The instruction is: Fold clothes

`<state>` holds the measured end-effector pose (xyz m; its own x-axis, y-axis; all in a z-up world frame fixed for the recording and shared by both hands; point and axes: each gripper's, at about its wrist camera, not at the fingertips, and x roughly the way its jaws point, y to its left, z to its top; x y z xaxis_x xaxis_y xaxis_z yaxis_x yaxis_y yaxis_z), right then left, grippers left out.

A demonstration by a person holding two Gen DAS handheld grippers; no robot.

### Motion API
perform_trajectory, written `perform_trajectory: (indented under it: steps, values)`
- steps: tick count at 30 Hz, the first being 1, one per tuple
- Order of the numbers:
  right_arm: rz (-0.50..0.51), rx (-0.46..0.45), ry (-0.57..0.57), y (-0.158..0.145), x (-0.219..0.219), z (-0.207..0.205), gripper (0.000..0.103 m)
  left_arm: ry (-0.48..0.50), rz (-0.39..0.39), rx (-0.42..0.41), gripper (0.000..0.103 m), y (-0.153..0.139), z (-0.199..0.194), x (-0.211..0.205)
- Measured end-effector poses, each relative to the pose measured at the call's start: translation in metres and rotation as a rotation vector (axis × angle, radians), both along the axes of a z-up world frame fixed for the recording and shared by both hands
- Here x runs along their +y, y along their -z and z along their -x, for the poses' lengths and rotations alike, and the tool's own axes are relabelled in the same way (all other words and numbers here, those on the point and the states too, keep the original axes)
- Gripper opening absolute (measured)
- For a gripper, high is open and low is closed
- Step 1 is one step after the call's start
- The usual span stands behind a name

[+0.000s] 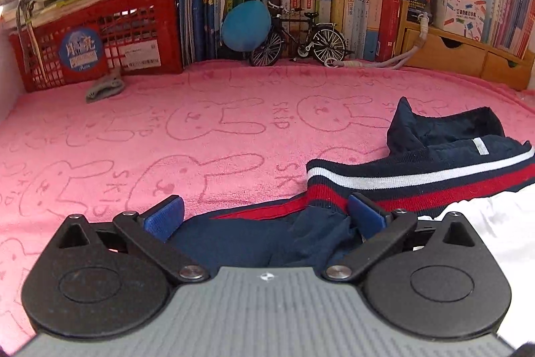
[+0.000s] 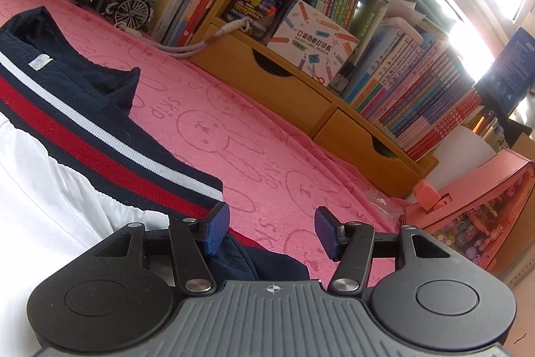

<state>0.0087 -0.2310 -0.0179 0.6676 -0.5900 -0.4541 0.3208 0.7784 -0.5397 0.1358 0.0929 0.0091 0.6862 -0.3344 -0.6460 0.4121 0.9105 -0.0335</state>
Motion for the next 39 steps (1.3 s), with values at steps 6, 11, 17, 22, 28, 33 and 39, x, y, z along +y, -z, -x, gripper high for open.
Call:
perform_trajectory:
  steps: [6,11,17,22,28,33,39]
  values:
    - [-0.194,-0.083,0.208,-0.014,-0.05,0.024,0.063,-0.051,-0.026,-0.083,0.103,-0.013,0.013,-0.001]
    - [-0.359,-0.205,0.191,-0.042,-0.072,0.081,0.077,-0.021,-0.037,-0.247,0.102,-0.053,0.07,-0.001]
    - [-0.528,-0.314,0.046,-0.065,-0.044,0.177,0.085,0.074,0.042,-0.303,0.102,-0.066,0.156,-0.028]
    - [-0.666,-0.428,0.022,-0.061,0.007,0.239,0.086,0.149,-0.039,-0.319,0.102,-0.041,0.193,-0.056]
    - [-0.555,-0.458,-0.152,-0.056,0.094,0.232,0.084,0.238,-0.137,-0.338,0.102,-0.01,0.237,-0.09]
    - [-0.552,-0.273,-0.14,-0.031,0.127,0.182,0.049,0.071,-0.209,-0.33,0.103,-0.007,0.202,-0.044]
    - [-0.275,-0.246,0.218,-0.014,0.081,0.196,0.049,-0.205,-0.151,-0.195,0.103,-0.022,0.146,0.035]
